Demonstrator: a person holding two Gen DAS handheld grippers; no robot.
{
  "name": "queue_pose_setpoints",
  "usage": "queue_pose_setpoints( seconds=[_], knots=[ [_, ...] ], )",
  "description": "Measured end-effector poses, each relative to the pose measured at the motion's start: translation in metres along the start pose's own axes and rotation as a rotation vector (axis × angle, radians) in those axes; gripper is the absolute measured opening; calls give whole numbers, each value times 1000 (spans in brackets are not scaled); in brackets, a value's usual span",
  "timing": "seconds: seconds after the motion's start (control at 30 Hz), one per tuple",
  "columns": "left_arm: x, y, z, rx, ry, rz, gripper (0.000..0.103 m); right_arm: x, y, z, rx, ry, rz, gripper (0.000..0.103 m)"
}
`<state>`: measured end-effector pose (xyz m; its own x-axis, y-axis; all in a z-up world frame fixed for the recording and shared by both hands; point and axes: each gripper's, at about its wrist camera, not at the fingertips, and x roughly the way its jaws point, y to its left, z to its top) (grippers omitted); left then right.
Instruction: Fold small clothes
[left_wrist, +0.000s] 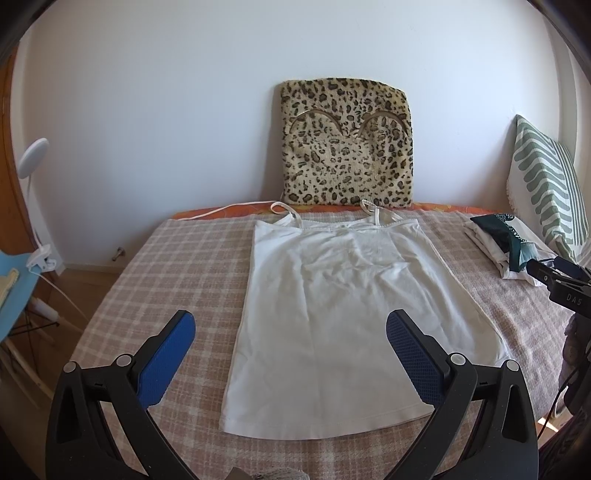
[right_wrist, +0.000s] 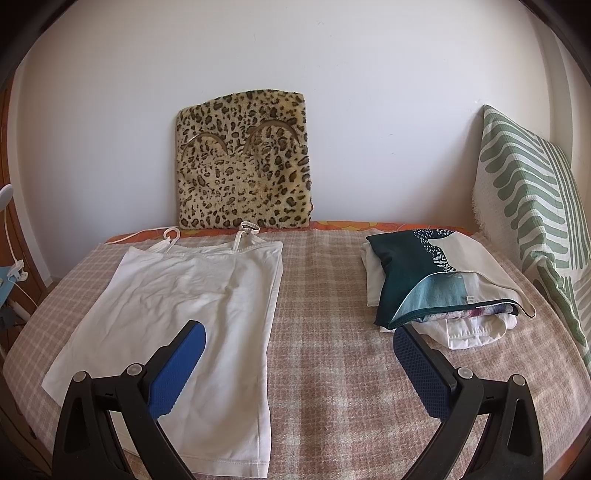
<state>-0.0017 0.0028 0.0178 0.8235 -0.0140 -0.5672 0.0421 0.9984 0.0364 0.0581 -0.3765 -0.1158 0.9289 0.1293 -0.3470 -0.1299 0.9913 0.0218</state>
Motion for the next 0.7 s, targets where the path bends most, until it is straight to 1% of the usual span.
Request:
queue_pose_setpoints(
  seconds=[0.7],
  knots=[
    [2, 3, 0, -5, 4, 0, 103, 1, 0, 0, -3, -3, 1, 103]
  ],
)
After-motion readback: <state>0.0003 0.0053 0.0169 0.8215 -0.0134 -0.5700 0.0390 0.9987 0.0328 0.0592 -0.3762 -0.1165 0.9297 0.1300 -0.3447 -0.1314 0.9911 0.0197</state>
